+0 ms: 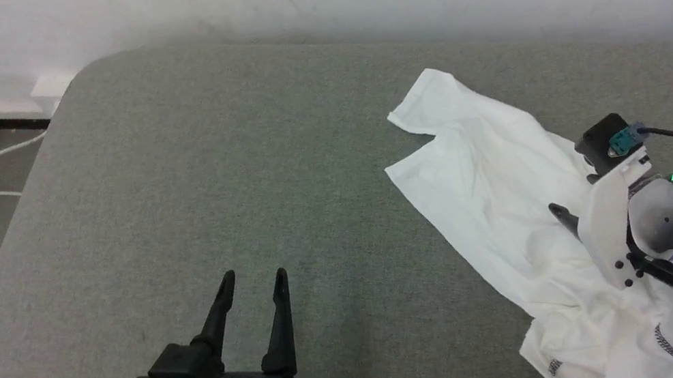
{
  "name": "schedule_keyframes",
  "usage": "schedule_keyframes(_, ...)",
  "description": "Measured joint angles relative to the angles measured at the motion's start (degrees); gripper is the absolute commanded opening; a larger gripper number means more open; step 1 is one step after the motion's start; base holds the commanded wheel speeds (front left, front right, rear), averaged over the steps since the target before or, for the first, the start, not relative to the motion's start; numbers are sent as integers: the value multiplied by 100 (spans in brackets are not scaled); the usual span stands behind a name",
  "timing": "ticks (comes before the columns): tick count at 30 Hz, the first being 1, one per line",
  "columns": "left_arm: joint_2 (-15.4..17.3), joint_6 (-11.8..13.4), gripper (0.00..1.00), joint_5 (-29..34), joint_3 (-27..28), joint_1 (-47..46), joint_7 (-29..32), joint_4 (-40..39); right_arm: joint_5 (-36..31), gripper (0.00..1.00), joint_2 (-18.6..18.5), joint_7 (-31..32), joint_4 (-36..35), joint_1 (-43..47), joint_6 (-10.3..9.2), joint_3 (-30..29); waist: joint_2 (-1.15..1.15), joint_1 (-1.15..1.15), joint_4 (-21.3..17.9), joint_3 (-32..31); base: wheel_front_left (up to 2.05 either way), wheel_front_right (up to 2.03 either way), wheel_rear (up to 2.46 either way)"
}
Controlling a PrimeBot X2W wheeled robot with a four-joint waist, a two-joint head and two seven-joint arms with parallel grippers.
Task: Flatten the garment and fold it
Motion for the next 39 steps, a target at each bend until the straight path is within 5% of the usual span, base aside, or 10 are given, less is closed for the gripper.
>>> schedule_keyframes(9,-378,-394,100,236,246,-108,0,256,-111,100,-231,-143,984,-513,0,163,0,0,397,350,0,0,0)
schedule_keyframes(10,-399,-413,100,264,285,-108,0,269,-111,15,-199,-159,1083,-528,0,153,0,1,413,378,0,0,0)
schedule_keyframes(11,-414,-435,100,289,322,-108,0,287,-111,0,-162,-204,1152,-547,-1,163,0,1,419,398,0,0,0)
schedule_keyframes(22,-472,-617,100,560,649,-79,-1,381,81,0,202,-1092,820,-544,0,-521,0,0,-43,256,0,0,0)
schedule_keyframes(33,-559,-724,100,679,742,-42,-1,400,-632,0,488,-829,-259,758,-2,-2938,0,-1,-1005,28,0,0,0)
schedule_keyframes(34,-567,-754,100,698,742,-43,0,410,-648,15,619,-799,-246,871,-2,-3075,0,-1,-1088,20,0,0,0)
schedule_keyframes(35,-573,-765,100,702,733,-45,-1,422,-653,100,738,-801,-218,967,-7,-3170,0,-1,-1164,16,0,0,0)
schedule_keyframes(39,-581,-816,100,711,669,-73,0,594,-911,100,942,-1023,-89,1162,-7,-3225,0,-1,-1431,16,0,0,0)
